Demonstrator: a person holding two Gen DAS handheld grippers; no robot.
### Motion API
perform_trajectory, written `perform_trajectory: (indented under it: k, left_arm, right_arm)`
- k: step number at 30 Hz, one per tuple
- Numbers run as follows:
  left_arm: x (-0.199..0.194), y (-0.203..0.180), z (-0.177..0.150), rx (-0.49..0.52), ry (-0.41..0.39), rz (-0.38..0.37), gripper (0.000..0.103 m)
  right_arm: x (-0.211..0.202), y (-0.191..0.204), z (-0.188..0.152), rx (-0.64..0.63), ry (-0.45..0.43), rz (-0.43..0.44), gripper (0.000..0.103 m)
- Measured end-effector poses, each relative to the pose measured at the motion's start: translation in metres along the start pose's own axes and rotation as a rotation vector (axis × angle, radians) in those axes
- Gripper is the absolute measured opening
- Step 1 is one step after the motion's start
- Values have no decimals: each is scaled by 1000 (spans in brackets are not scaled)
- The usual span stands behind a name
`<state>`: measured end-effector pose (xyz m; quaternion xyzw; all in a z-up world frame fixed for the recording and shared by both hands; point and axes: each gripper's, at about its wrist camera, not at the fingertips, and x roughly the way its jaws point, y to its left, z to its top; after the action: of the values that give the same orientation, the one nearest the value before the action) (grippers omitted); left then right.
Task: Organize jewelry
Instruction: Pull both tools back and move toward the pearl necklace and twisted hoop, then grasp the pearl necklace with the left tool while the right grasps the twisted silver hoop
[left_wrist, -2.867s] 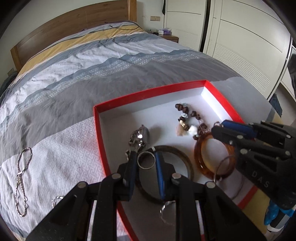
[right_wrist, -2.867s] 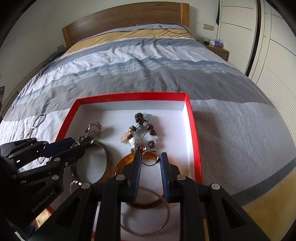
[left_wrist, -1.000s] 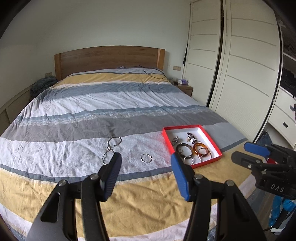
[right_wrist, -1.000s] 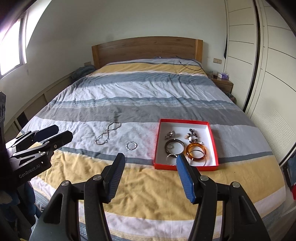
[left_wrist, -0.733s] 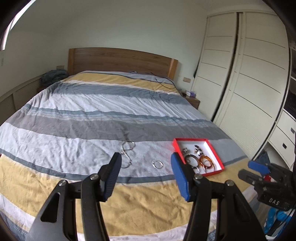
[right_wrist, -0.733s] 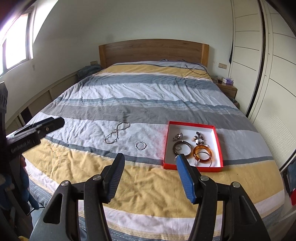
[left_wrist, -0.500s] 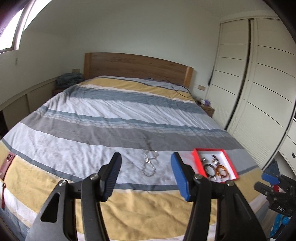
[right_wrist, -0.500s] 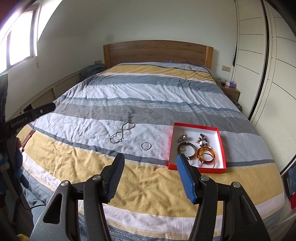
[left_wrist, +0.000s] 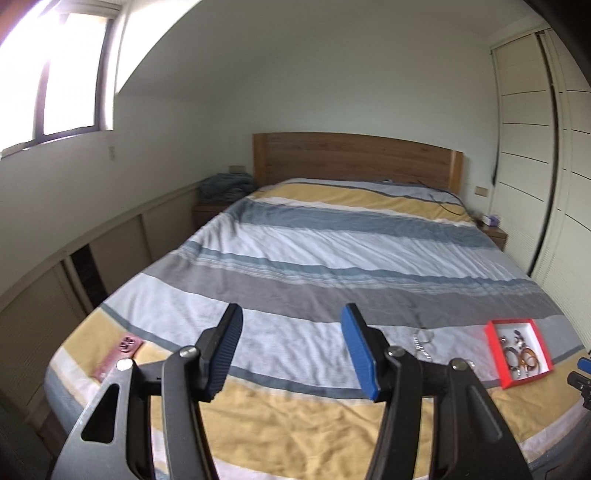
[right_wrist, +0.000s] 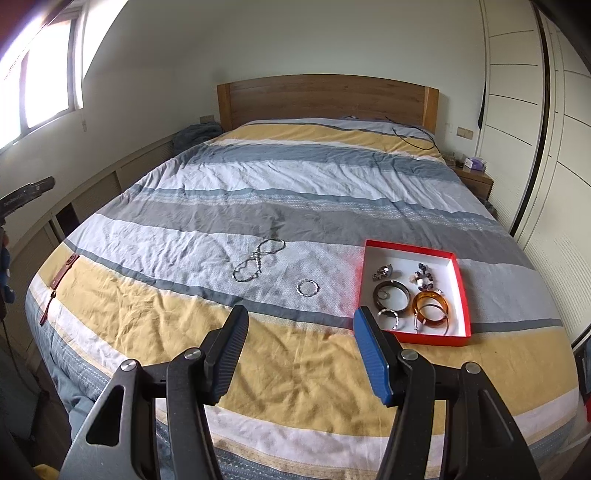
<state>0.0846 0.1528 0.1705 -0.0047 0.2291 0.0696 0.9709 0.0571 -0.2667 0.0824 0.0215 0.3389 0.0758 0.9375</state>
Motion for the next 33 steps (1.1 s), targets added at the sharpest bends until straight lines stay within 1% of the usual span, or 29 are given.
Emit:
perform_trajectory:
  k: [3, 5, 7, 10, 16, 21, 23, 25, 28, 33]
  left_arm:
    - [-18, 19, -1, -2, -11, 48, 54]
    - [-24, 26, -5, -9, -14, 64, 54]
    - [-23, 31, -12, -16, -3, 69, 54]
    - [-8, 29, -27, -31, 35, 61, 54]
    - [44, 9, -55, -75, 103, 7, 54]
    - [99, -13, -72, -130, 162, -21, 54]
    - [123, -22, -82, -144, 200, -41, 54]
    - [145, -35, -90, -138, 243, -75, 54]
    - [180, -62, -107, -107, 331, -155, 54]
    - [224, -113, -124, -64, 413, -255, 54]
  right_arm:
    - [-5, 9, 1, -15, -15, 21, 58]
    - [-8, 15, -1, -24, -20, 35, 58]
    - [-10, 20, -4, -32, -19, 42, 59]
    - [-10, 26, -11, -46, -8, 42, 59]
    - [2, 23, -9, -53, 12, 14, 59]
    - [31, 13, -5, -33, 38, -3, 59]
    - [49, 9, -5, -19, 62, -4, 59]
    - [68, 7, -5, -13, 88, -2, 59]
    - [104, 5, -7, -5, 134, 8, 59]
    - [164, 3, -8, 0, 203, 21, 59]
